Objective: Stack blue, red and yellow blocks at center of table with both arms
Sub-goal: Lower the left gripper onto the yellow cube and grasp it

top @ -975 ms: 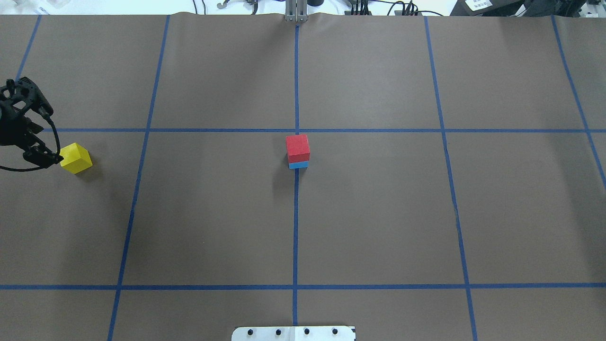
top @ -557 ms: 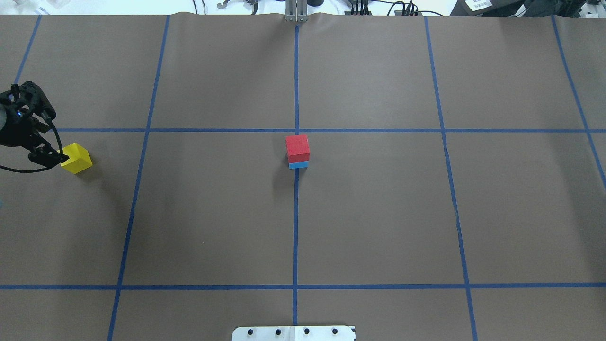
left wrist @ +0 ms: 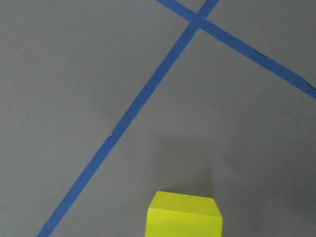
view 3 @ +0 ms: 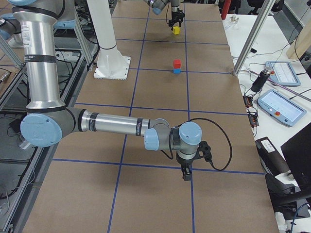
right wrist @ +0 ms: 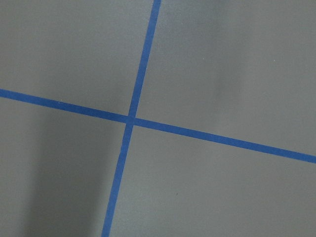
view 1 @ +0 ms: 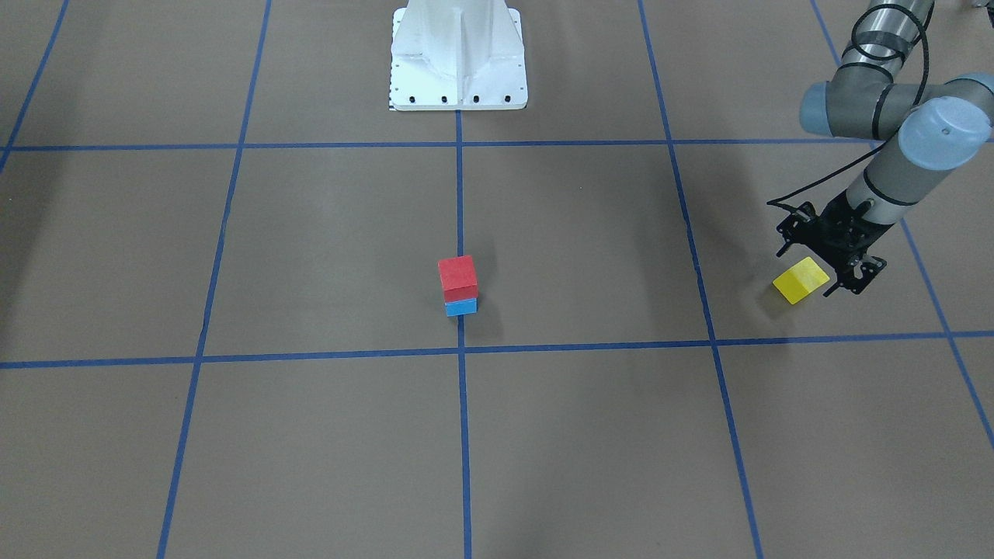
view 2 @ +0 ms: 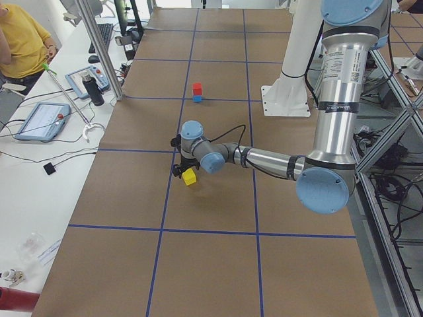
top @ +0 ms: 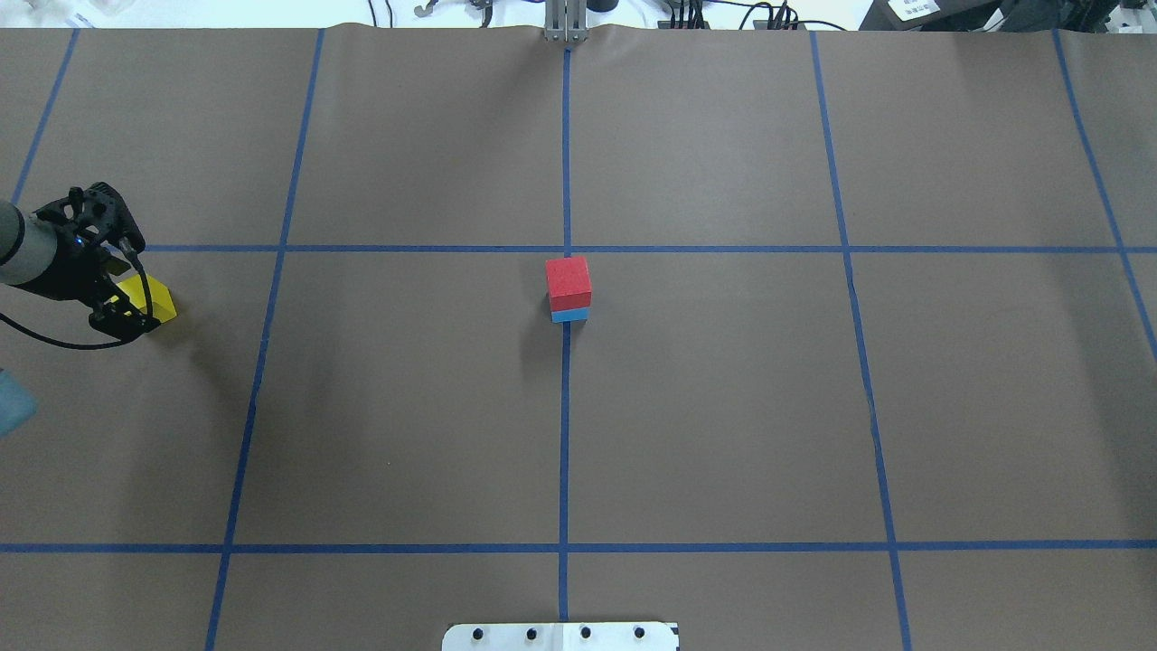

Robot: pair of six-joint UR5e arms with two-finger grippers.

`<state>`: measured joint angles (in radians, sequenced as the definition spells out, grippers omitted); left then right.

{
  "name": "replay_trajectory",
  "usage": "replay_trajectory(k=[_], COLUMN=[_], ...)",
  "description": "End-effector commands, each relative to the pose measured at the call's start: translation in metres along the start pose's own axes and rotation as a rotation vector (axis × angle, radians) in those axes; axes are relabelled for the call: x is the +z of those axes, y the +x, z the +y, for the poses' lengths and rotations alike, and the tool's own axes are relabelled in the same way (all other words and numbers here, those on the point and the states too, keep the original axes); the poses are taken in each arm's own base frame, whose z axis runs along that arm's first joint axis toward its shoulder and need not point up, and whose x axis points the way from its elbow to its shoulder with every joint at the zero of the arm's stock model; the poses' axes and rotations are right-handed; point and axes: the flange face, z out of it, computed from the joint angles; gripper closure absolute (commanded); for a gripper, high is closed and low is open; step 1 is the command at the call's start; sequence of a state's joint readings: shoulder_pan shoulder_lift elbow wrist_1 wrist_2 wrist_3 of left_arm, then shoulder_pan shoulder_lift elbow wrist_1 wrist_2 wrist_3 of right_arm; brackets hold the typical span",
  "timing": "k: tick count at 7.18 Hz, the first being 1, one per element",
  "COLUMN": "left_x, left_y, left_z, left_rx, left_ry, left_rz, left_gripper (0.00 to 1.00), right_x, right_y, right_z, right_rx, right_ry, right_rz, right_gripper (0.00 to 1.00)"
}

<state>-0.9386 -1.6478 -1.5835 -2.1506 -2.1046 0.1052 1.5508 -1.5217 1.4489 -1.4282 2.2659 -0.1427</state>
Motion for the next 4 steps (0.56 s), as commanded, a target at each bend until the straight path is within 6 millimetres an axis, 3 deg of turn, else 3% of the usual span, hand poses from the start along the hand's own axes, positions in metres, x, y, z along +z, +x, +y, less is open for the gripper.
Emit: replay_trajectory(k=[1, 2, 3, 4], left_x=[0.0184, 0.0234, 0.0251, 0.0244], left_y=[-0.0050, -0.0072, -0.0080, -0.0077], left_z=[0.0019, -0.0014, 0.0001, -0.0005], left_rx=[-0.001, -0.002, -0.010, -0.012], left_ry=[-0.029, -0.033, -0.037, -0.035], left_rz=[0.007, 0.009, 0.009, 0.008], left_gripper=[0.01, 0.02, 0.16, 0.70], right_x=[0.0003, -0.0002, 0.0002, 0.0003], right_y=[0.0003, -0.0002, 0.0002, 0.0003], right_z=[0.0002, -0.0001, 0.0000, 0.0002], right_rx=[0.001, 0.000, 0.000, 0.001], right_ry=[-0.001, 0.000, 0.001, -0.001], right_rz=[0.000, 0.000, 0.000, 0.000], right_gripper=[0.00, 0.00, 0.00, 0.00])
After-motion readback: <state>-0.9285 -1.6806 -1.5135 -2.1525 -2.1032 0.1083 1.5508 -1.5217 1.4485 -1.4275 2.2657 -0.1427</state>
